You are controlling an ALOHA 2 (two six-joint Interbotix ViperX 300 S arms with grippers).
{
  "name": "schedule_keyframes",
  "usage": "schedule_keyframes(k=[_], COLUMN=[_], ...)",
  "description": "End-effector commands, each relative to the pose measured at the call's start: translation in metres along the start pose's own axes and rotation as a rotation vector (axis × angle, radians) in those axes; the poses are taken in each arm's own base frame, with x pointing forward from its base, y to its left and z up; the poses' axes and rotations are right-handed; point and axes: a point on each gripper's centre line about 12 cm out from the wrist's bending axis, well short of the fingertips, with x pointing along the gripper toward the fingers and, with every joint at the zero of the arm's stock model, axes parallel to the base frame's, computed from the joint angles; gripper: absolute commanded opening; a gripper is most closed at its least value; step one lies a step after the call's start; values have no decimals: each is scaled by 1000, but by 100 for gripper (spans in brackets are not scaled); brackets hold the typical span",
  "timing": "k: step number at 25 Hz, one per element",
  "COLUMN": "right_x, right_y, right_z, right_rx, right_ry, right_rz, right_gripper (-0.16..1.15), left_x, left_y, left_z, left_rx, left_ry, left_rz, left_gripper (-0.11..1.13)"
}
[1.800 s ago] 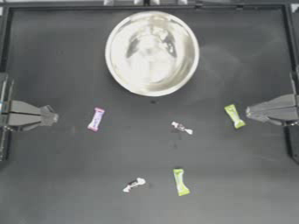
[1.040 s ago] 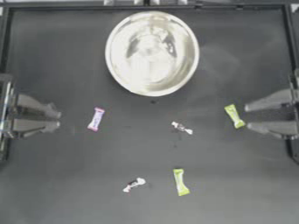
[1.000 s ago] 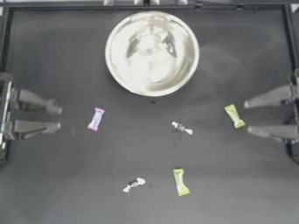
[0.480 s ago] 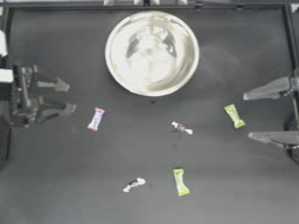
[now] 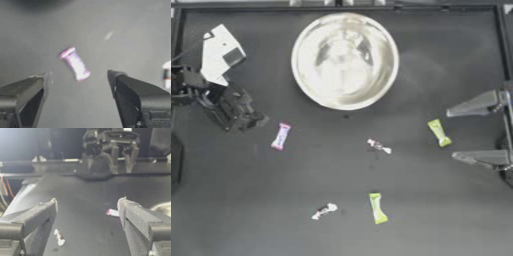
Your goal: Put candies in bowl
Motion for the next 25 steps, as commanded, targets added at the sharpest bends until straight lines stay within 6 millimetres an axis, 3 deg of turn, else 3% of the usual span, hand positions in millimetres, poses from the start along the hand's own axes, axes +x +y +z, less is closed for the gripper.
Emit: schedule_keyframes(k=[1, 25], right_x=[1, 0], right_y=[-3, -8], right_z=[6, -7], right_rx=[2, 41], right_ry=[-13, 28], right_rz=[-15, -43], right_gripper=[100, 100], left_x=[-3, 88], left_y=[-11, -34], left_z=[3, -12], left_rx=[8, -66], left_ry=[-13, 163], left_rz=[8, 161], left_gripper=[98, 98])
